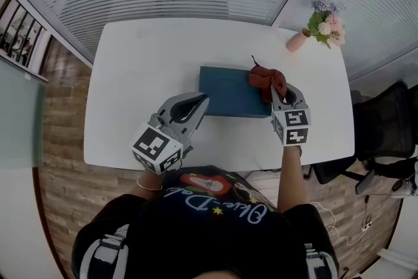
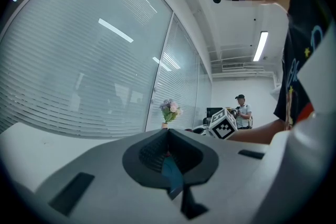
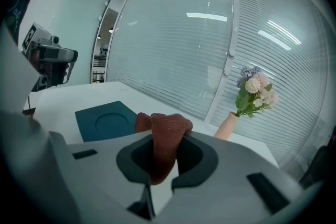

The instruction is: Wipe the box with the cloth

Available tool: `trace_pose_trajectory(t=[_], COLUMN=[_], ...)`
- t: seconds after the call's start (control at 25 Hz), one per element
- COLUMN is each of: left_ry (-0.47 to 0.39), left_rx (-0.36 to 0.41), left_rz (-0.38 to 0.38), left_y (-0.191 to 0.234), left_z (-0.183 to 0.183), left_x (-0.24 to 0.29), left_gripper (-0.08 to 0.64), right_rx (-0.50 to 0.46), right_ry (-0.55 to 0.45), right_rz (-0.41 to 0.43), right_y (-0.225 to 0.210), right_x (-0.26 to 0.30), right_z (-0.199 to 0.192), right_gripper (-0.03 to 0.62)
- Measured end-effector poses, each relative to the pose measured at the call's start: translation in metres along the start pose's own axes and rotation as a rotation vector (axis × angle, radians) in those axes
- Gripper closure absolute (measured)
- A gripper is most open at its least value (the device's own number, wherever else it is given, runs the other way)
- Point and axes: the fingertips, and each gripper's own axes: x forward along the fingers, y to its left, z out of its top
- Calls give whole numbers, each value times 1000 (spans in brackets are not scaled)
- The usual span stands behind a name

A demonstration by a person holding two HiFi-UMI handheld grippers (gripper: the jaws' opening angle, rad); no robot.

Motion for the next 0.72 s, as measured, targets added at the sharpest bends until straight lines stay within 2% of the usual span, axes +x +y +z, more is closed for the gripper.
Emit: trace_pose_trajectory(t=[0.28, 0.48, 0.6, 0.72], left_ry=[1, 1, -2, -2], left_rx=[4, 2, 3, 2], left_rz=[0, 18, 30, 62], left_y=[-3, -3, -4, 0], left_z=[0, -2, -2, -2], left_x=[-1, -7, -12, -22], left_gripper=[557, 557, 557, 557], right_rx=[26, 25, 9, -8], right_ry=[-9, -71, -127, -183], right_rz=[-46, -46, -23, 39], right_y=[-17, -18, -8, 14], right_x=[-12, -21, -24, -22], right_z=[0, 24, 45, 69], right_gripper=[554, 554, 554, 554])
